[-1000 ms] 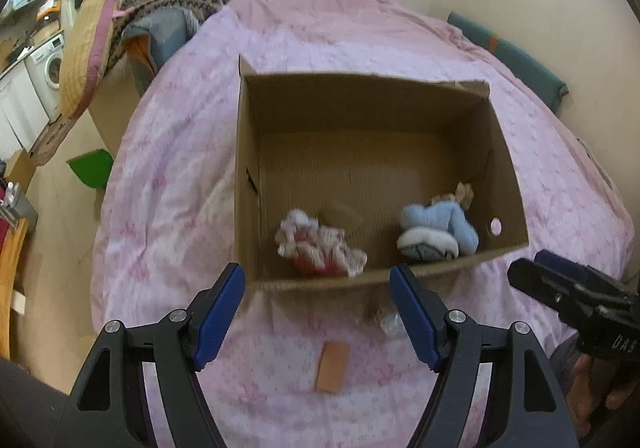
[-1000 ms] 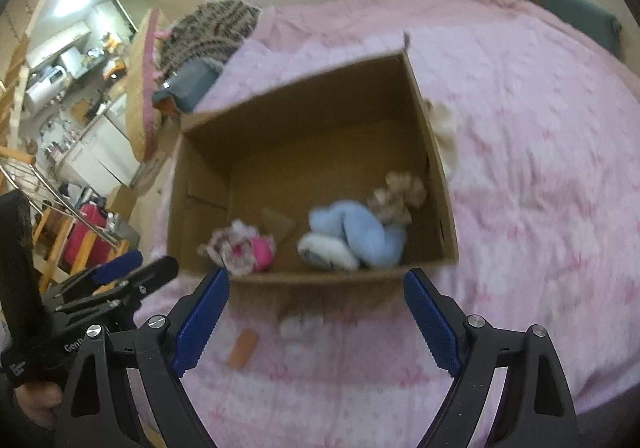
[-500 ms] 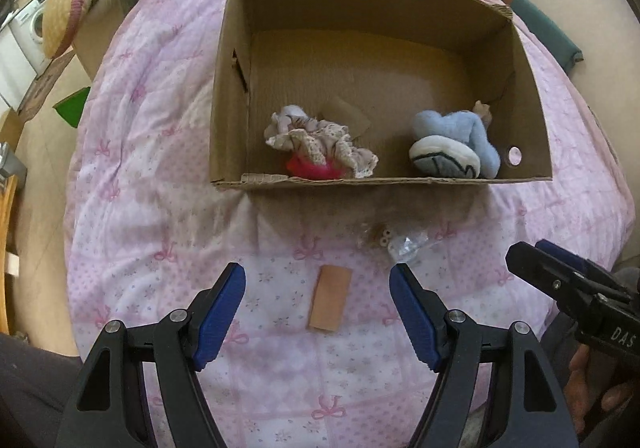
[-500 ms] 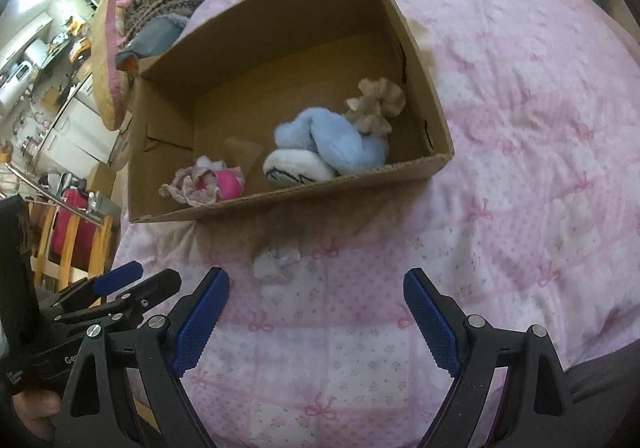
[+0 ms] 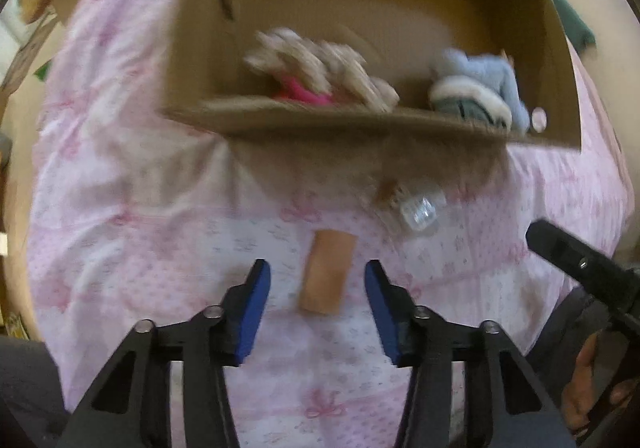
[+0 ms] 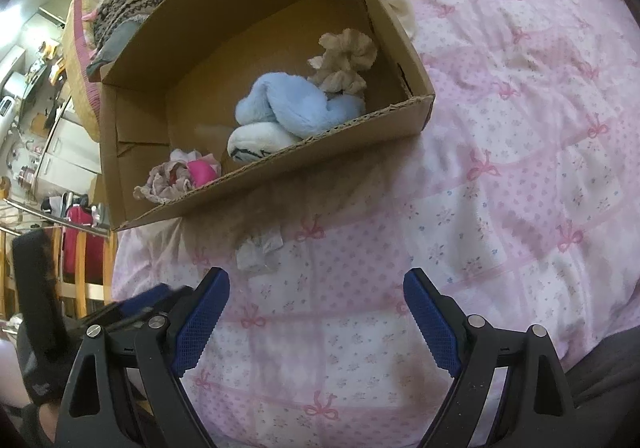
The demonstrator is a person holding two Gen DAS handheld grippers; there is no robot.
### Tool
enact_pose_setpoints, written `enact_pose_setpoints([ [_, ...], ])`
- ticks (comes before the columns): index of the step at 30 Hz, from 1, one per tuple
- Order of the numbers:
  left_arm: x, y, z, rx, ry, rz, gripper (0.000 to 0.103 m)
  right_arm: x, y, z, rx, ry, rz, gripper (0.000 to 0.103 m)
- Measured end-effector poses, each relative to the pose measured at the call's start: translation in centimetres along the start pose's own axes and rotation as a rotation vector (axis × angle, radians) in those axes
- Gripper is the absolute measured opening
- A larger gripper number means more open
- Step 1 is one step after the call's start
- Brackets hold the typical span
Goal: Organize soft objects
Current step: 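Move both tools back out of the box toward the sponge and plastic bag, then grasp the tan sponge with the left tool while the right tool grasps the clear bag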
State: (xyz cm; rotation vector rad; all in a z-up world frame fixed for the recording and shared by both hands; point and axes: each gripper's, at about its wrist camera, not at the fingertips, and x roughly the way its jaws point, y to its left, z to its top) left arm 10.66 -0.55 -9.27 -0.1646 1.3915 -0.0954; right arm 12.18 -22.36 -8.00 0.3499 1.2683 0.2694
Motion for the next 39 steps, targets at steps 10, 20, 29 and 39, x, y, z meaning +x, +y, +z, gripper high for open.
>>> enact_pose_setpoints([
  [10,1.8,-1.4,0.2,0.074,0.057,-0.016,0.004,0.2,-0.1,0.1,0.005,0.006,-0.004,0.094],
  [20,-3.9,0.8,-1.0,-0.012,-0.076,-0.024,0.004,0.9,0.9,-0.3,-0.062,0.034,-0.018,0.094],
  [29,-4.8,3.4,-1.1,-0.112,-0.130,0.015,0.004,4.7,6.4,-0.1,-0.303,0.066,-0.055,0.092],
  [39,-4.3,3.4,-0.7,-0.114,-0.138,0.039,0.004,8.6,10.0,-0.1,-0.491,0.042,-0.145,0.064],
])
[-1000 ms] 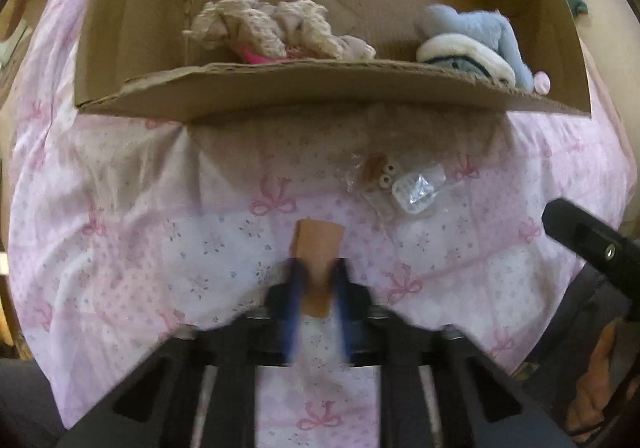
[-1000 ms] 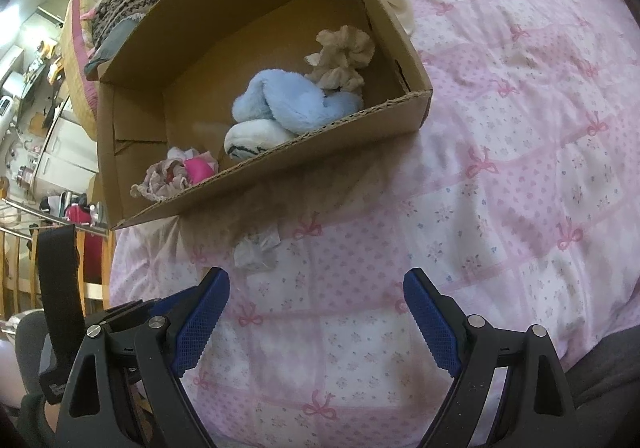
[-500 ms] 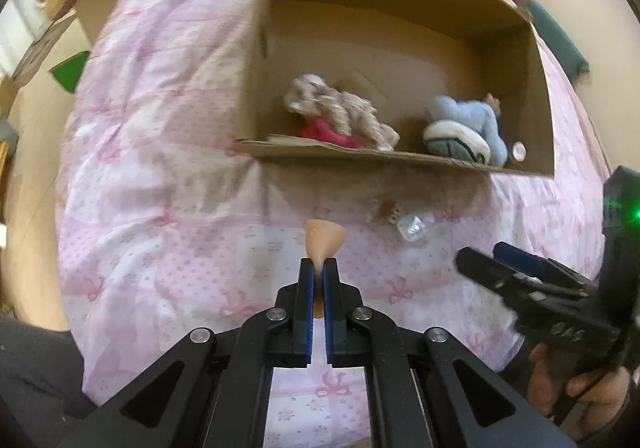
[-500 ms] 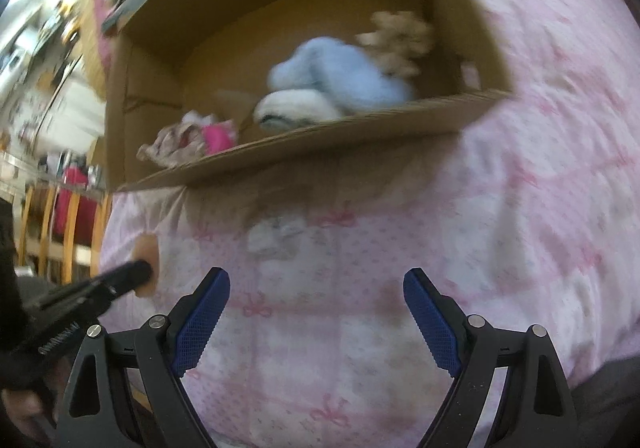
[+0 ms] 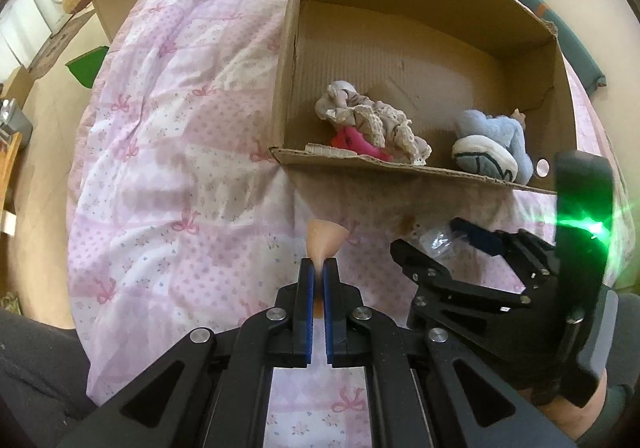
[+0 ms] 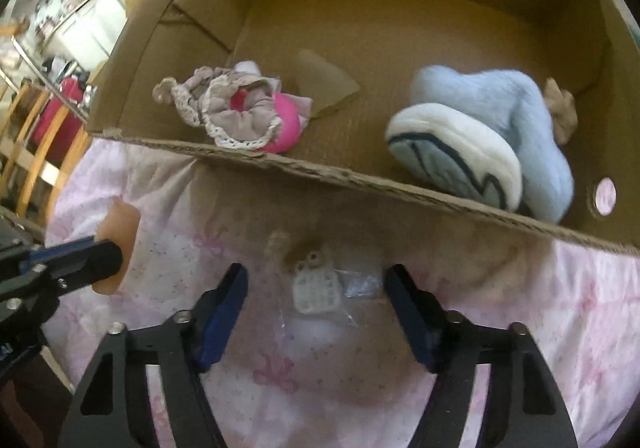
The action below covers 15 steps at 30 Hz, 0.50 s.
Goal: Organize soft objects
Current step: 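Grasp the tan sponge with the left tool while the right tool grasps the clear bag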
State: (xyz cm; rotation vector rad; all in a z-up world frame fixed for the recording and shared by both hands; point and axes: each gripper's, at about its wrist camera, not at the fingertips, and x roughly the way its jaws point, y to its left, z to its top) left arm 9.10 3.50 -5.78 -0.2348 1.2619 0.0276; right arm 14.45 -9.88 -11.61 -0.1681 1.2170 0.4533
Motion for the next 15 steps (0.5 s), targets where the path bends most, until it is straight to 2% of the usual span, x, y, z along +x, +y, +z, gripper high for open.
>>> enact_pose_setpoints([
  [1,0.1,0.0,0.0,0.000,0.000,0.000,0.004,0.2,0.1,0.0,-0.008,0.006,-0.004,0.053],
  [2,0.1,-0.1,0.1,0.001,-0.001,0.002,0.004,0.3,0.1,0.0,-0.010,0.011,-0.002,0.049],
  [3,0.1,-0.1,0.1,0.002,-0.003,0.004,0.004,0.3,0.0,0.0,-0.008,0.012,0.006,0.040],
  [4,0.1,-0.1,0.1,0.004,-0.004,0.006,0.004,0.2,-0.1,0.1,-0.003,0.014,0.017,0.035],
  [8,0.1,-0.2,0.1,0.005,-0.008,0.011,0.004,-0.7,0.0,-0.4,-0.002,0.005,0.041,0.030],
  [9,0.1,-0.1,0.1,0.005,-0.009,0.012,0.004,-0.8,0.1,-0.4,-0.006,0.003,0.040,0.019],
  [10,0.1,-0.1,0.1,0.004,-0.011,0.013,0.004,-1.0,0.2,-0.5,-0.012,0.005,0.046,0.016],
  [15,0.1,-0.1,0.2,0.005,-0.017,0.020,0.004,-1.2,1.6,-1.1,-0.040,0.002,0.037,0.016],
])
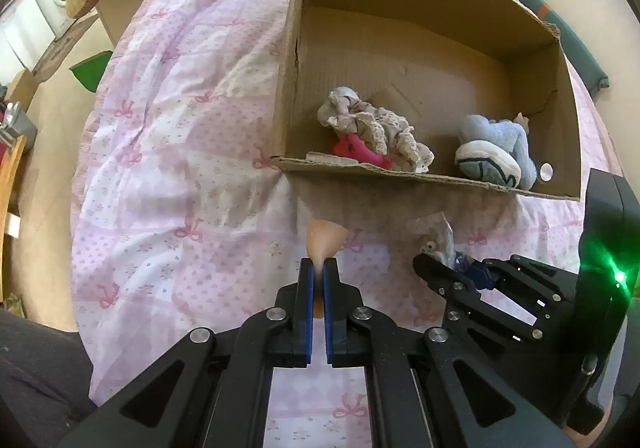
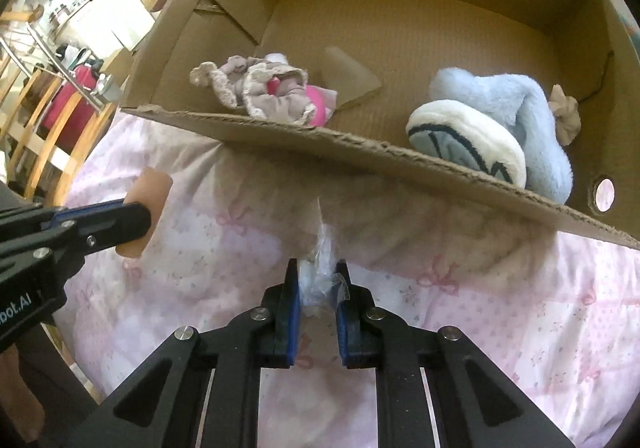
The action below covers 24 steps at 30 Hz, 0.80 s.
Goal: Organize soft objects
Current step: 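Grasp the tan sponge with the left tool while the right tool grasps the clear bag, then carry the sponge and clear bag over the box and lower them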
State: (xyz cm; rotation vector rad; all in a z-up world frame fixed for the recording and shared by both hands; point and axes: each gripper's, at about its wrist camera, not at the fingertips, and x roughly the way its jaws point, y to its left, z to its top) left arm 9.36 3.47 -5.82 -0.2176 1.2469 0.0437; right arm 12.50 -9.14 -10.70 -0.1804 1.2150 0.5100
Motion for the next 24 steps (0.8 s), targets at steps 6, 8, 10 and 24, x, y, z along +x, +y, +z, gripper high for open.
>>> enact_pose_setpoints([
  [6,-0.3,0.0,-0.2,0.000,-0.005,0.008,0.004,-1.1,0.8,-0.4,-0.022,-0.024,0.011,0.016],
  [8,-0.3,-0.1,-0.2,0.001,-0.007,0.010,0.004,-1.4,0.8,-0.6,-0.025,-0.030,0.012,0.016],
  [10,-0.3,-0.2,-0.2,0.005,-0.009,0.013,0.004,-1.8,1.1,-0.8,-0.036,-0.033,0.006,0.016],
  [24,-2.9,0.5,0.1,-0.034,-0.068,-0.019,0.004,-7.1,0.0,-1.7,-0.018,-0.105,0.086,0.016],
])
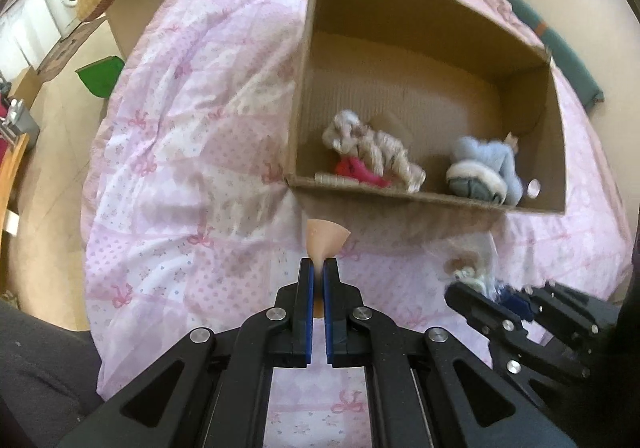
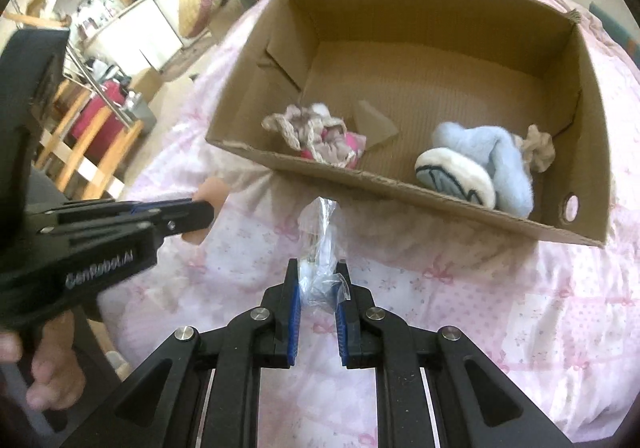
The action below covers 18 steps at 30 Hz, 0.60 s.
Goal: Organize soft objects
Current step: 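Carry the sponge and clear bag over the box and lower them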
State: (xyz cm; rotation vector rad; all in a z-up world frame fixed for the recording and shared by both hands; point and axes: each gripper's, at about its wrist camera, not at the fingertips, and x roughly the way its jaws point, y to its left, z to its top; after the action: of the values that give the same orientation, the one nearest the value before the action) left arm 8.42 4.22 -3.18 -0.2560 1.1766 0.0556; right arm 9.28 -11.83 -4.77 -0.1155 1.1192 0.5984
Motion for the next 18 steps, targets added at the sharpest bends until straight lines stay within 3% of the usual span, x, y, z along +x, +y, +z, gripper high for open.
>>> enact_pose_setpoints([
  [5,-2.4,0.1,1.3,-0.017,-0.075,0.001,0.004,-3.0,-1.2,0.4,0.022,-0.044,0.017,0.016],
  [10,-4.4,-1.1,3.5,0.033,-0.158,0.000,0.004,-5.8,-4.0,1.6,0.068,-0.122,0.017,0.016],
  [18,-5.8,-3.9,7.8,0.109,-0.244,0.004,0.004,-9.3,-8.4,5.2,0.130,-0.285,-0.061,0.016],
])
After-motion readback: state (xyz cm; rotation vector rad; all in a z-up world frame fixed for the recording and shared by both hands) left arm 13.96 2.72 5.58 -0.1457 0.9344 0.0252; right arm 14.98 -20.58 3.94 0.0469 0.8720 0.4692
